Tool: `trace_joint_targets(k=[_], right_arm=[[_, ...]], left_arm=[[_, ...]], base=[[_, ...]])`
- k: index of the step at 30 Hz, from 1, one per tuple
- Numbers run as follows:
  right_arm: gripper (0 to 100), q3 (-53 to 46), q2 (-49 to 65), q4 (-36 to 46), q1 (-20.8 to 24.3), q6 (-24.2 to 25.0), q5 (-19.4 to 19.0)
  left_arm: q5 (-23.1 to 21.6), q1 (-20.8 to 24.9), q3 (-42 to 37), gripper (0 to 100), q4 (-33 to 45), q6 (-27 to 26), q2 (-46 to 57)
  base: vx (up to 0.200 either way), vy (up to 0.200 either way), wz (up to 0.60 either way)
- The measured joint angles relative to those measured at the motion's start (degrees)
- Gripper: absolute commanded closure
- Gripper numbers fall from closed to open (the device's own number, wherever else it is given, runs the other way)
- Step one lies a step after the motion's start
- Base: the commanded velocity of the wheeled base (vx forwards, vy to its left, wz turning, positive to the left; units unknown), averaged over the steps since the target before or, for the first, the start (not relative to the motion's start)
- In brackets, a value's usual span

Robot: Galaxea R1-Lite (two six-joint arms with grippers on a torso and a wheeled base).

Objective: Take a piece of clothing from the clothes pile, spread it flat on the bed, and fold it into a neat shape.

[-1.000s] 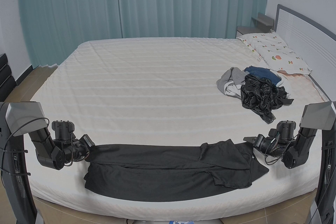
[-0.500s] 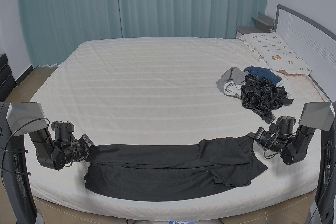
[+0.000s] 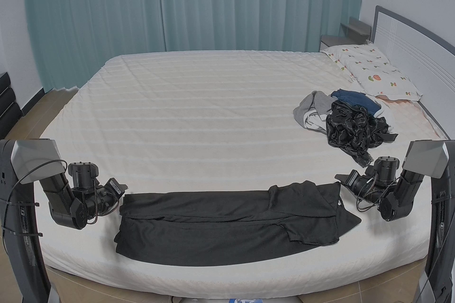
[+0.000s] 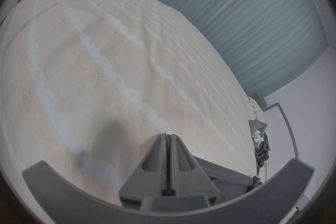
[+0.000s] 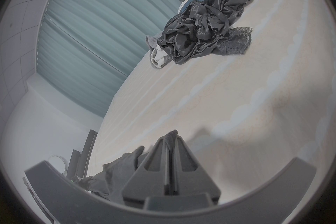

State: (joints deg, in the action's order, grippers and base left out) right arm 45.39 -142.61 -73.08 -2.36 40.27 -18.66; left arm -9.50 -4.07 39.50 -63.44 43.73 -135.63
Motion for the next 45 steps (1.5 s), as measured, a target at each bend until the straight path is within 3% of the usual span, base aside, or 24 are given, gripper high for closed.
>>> trace_joint_targets(k=[11,23,30,34,45], right_arm=[[0,-7.85,5.45,-2.76,-0.52,0.00,0.55],[0,-21.55,16.12,-0.05,0.33,2.02,1.56],[0,-27.55,18.30,-0.16,2.07,6.91,5.39],[0,-29.34,18.43,-0.13,4.05,8.36,9.52],[0,-29.66,15.70,-0.99,7.07,9.63,14.02]], left_arm=[[-0.73,-1.00,-1.60,0,-0.09,0.26,1.87],[-2.40,-1.68,-8.96,0,0.20,0.41,9.31],[-3.15,-0.52,-18.42,0,-0.35,1.65,10.93],[-3.19,0.77,-22.66,0,-0.63,3.01,11.65],[-0.22,4.53,-25.25,0,-0.74,3.51,11.76]], base=[[0.000,0.000,0.00],[-0.050,0.000,0.00],[0.000,0.000,0.00],[0.000,0.000,0.00],[0.000,0.000,0.00]])
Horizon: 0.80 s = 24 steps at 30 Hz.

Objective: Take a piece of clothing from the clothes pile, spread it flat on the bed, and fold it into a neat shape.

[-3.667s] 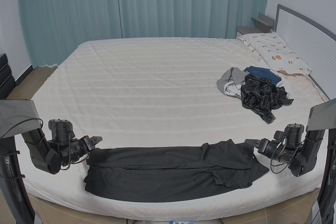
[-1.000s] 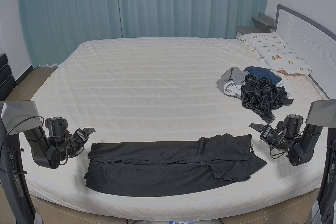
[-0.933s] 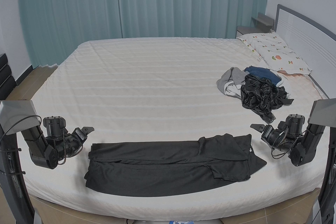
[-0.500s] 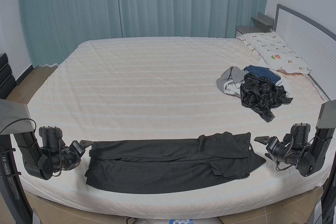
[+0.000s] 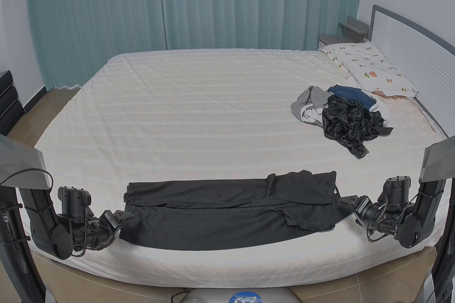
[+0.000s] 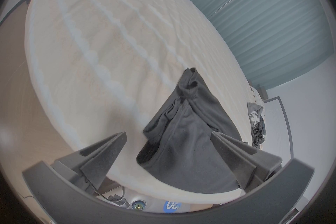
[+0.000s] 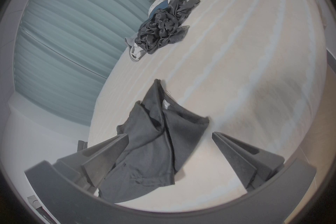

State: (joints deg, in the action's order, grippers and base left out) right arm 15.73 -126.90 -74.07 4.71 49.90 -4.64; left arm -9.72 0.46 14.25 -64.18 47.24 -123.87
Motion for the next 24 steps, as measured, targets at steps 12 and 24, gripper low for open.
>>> trace_joint_targets(k=[12,24], right_arm=[[0,0.72,-3.25,-2.27,0.67,0.13,0.93],[0,4.23,-5.88,-2.35,1.40,0.11,3.34]], left_arm=[[6.85,4.16,3.55,0,0.00,0.00,-3.23],[8.46,5.68,4.68,100,0.05,0.02,-4.11]], base=[[0.000,0.000,0.00],[0.000,0.000,0.00]])
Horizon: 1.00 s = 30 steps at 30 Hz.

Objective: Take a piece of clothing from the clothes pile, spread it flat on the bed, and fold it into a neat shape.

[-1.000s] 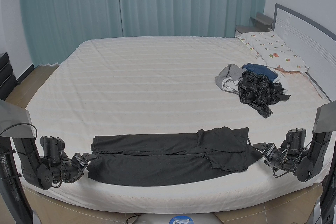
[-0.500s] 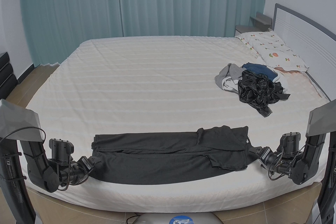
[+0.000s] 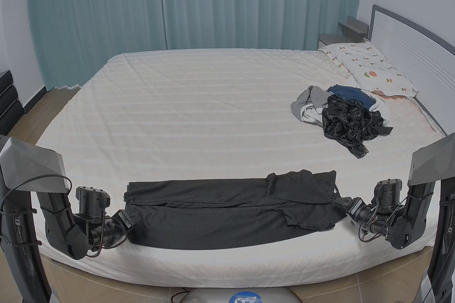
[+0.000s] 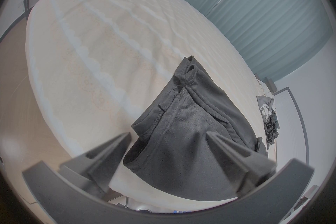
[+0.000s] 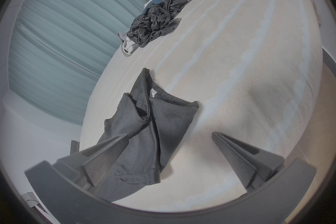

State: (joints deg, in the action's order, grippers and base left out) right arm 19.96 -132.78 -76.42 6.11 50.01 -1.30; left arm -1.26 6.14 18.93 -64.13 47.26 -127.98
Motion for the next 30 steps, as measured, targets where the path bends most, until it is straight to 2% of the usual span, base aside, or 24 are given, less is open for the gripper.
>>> trace_joint_targets(k=[1,2,12,30], right_arm=[[0,0.63,-0.46,0.00,0.09,0.00,0.44],[100,1.46,-1.04,0.01,0.23,0.00,0.87],[100,4.43,-4.44,-0.11,1.55,0.05,5.40],[100,-4.91,1.30,0.39,2.46,-0.63,6.23]], left_arm=[[0.02,0.00,0.00,100,0.00,0.00,-0.02],[0.02,-0.02,0.00,100,-0.02,0.00,-0.05],[0.02,-0.22,-0.06,100,-0.16,0.00,-0.06],[0.71,-2.77,-0.22,100,0.33,-1.34,1.24]], base=[[0.000,0.000,0.00],[0.000,0.000,0.00],[0.000,0.000,0.00],[0.000,0.000,0.00]])
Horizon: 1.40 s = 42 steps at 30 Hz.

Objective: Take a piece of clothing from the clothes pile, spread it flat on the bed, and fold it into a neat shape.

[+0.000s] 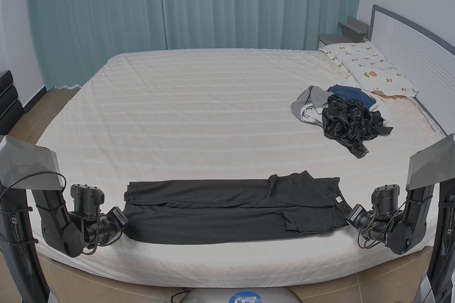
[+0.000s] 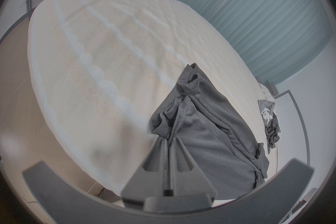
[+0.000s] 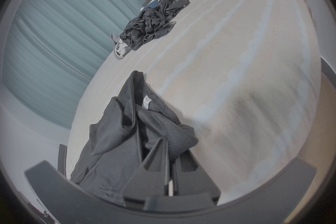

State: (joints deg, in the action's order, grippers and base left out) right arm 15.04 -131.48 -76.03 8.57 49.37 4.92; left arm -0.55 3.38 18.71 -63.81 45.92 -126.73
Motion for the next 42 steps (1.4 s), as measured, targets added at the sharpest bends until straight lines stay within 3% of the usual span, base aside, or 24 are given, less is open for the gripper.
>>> trace_joint_targets(k=[5,6,13,18,24,29,35,42], right_arm=[[100,-1.65,0.00,-0.02,0.77,-1.78,0.02],[0,-1.93,-0.09,-0.13,0.79,-2.16,0.02],[0,-2.82,0.17,-0.85,0.60,-3.78,0.05],[0,-2.86,4.07,-0.60,-2.13,-6.21,-0.46],[0,1.27,8.90,1.07,-4.17,-8.42,-4.92],[0,7.19,9.79,8.29,-3.12,-9.08,-8.42],[0,17.25,10.12,20.50,-0.61,-8.57,-9.65],[0,26.44,6.86,25.65,1.66,-11.11,-10.78]], left_arm=[[0.00,-0.33,-1.52,100,0.06,-2.43,0.09],[0.01,-0.33,-1.77,0,0.04,-2.60,0.09],[-0.10,-0.32,-2.60,0,-0.02,-2.66,-0.09],[-0.65,-0.77,-2.99,0,-0.32,-2.40,-0.04],[-5.03,-4.17,-3.17,0,-0.43,-1.80,0.35],[-6.84,-5.52,-3.06,0,-0.46,-0.84,0.71],[-7.36,-5.99,-2.82,0,-0.49,-0.40,0.68],[-7.52,-6.13,-2.68,0,-0.54,-0.29,0.50]], base=[[0.000,0.000,0.00],[0.000,0.000,0.00],[0.000,0.000,0.00],[0.000,0.000,0.00],[0.000,0.000,0.00],[0.000,0.000,0.00],[0.000,0.000,0.00],[0.000,0.000,0.00]])
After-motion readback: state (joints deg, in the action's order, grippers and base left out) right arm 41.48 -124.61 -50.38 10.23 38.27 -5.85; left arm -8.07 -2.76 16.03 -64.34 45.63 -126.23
